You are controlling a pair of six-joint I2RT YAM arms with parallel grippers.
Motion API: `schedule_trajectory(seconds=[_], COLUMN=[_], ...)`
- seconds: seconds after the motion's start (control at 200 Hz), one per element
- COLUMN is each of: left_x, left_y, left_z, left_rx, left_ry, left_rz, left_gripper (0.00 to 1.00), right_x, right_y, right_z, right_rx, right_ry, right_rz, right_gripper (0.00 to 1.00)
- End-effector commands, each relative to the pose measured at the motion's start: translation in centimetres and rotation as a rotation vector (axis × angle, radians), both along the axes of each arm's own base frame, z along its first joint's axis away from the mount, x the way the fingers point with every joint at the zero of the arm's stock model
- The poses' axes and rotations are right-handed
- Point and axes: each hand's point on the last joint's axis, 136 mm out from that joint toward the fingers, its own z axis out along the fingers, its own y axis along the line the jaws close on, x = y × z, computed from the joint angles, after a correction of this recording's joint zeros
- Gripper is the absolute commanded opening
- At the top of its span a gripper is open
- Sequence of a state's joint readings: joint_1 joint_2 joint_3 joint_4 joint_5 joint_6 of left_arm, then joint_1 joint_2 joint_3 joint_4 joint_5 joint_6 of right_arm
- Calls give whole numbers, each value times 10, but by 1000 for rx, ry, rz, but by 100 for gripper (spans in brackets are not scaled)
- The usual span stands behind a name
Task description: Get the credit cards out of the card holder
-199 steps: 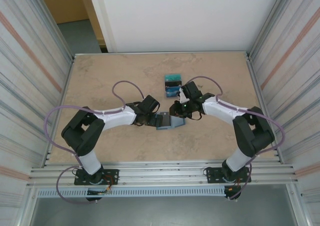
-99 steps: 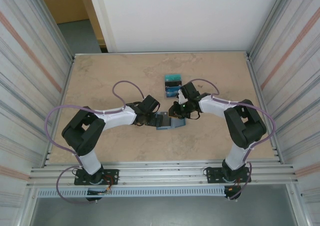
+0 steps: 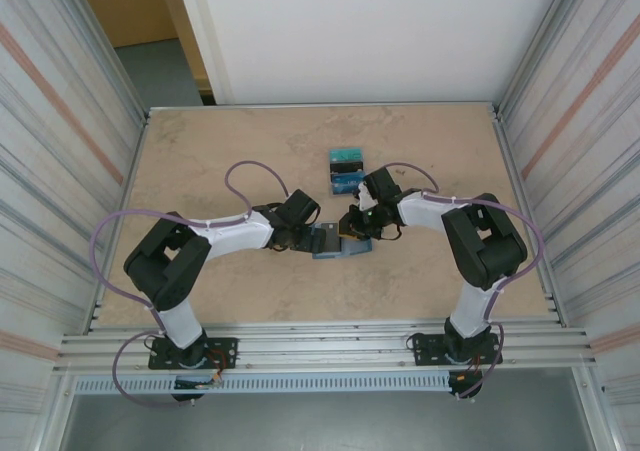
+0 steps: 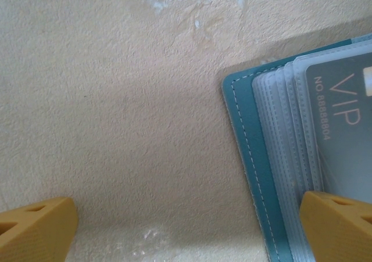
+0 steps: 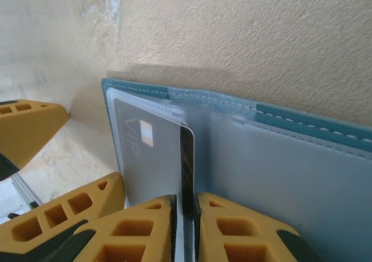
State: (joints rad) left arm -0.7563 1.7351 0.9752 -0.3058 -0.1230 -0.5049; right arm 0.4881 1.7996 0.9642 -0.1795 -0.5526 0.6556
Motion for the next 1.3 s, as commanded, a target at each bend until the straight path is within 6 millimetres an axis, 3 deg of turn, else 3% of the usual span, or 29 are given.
schedule_trajectory(seconds=[0.0, 0.391, 0.712, 1.298], left_x=[-4, -4, -5, -2], left_y=[3, 2, 5, 12], left_z=[-6, -8, -9, -10], left_rx=[28, 36, 53, 95], left_ry=[31, 40, 48, 33], left_rz=[-8, -10, -3, 10], left_gripper=[99, 99, 99, 99], right_x=[-2, -2, 2, 4], right_y=[-1, 2, -3, -25], right_z=[-6, -8, -4, -9], right_rx=[19, 113, 188, 136], right_ry=[37, 63, 68, 55], right_rz=[-15, -26, -51, -33], right_gripper=[17, 15, 1, 0])
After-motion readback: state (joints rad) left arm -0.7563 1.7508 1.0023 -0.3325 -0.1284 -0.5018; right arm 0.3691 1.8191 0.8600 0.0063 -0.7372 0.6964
